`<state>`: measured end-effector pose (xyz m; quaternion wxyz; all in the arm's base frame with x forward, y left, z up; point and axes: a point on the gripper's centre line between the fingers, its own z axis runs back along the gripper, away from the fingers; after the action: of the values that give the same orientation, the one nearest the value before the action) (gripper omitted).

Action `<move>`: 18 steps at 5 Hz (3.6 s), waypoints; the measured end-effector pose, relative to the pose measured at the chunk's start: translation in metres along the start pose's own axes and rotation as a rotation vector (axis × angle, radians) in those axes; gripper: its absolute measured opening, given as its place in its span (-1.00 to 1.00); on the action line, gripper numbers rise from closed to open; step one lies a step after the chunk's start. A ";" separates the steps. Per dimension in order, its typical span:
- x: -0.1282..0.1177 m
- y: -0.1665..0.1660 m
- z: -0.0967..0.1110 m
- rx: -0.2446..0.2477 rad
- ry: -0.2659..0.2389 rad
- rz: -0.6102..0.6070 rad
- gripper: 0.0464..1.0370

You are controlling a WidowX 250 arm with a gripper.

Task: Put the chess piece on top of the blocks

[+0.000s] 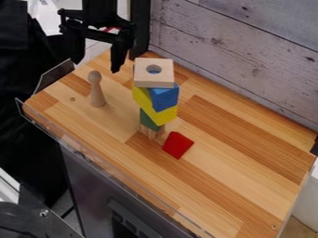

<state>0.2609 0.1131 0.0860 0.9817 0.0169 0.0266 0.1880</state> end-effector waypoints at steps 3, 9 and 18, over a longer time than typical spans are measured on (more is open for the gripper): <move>-0.004 0.000 -0.042 -0.034 0.082 0.014 0.93; -0.001 0.009 -0.009 -0.037 0.059 0.022 -0.38; -0.077 -0.068 0.091 -0.037 0.257 -0.365 -0.38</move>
<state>0.2194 0.0197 0.1773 0.9881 -0.0301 0.1505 0.0082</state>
